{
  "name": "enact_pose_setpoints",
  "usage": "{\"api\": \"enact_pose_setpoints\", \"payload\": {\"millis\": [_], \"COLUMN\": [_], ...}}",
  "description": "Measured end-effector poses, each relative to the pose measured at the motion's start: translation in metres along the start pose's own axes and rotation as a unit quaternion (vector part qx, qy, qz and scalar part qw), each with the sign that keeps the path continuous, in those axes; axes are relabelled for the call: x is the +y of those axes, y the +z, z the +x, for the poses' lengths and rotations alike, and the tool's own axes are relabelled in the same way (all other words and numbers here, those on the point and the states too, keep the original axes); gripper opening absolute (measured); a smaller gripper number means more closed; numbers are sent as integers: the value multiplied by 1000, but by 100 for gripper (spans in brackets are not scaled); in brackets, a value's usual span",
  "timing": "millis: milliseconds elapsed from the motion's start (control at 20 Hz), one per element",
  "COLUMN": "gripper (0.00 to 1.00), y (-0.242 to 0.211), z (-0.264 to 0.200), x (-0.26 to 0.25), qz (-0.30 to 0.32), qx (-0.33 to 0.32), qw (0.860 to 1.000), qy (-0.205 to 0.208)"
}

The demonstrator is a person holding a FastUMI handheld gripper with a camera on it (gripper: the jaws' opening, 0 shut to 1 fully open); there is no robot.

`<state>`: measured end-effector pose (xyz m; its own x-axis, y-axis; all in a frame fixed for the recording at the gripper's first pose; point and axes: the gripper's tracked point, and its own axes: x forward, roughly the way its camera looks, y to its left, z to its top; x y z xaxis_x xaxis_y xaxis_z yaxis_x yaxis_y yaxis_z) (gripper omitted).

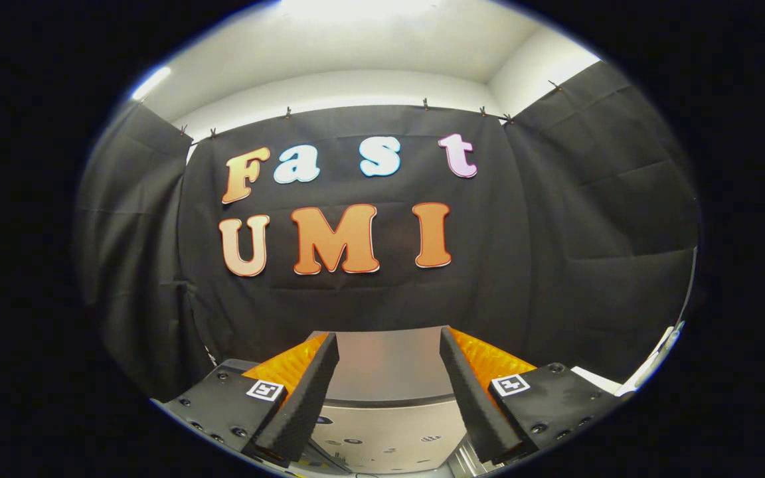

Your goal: Put the clothes into the washing machine and then close the washing machine lid.

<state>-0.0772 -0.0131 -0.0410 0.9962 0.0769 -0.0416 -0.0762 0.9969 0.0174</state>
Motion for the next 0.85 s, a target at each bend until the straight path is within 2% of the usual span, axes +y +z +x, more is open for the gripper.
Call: {"api": "enact_pose_setpoints", "payload": {"millis": [250, 850], "gripper": [98, 98], "y": [-4, 0], "z": [-21, -24], "x": [-20, -8], "qz": [-9, -13], "qx": [-19, -29], "qw": [999, 999], "qy": [-27, -12]}}
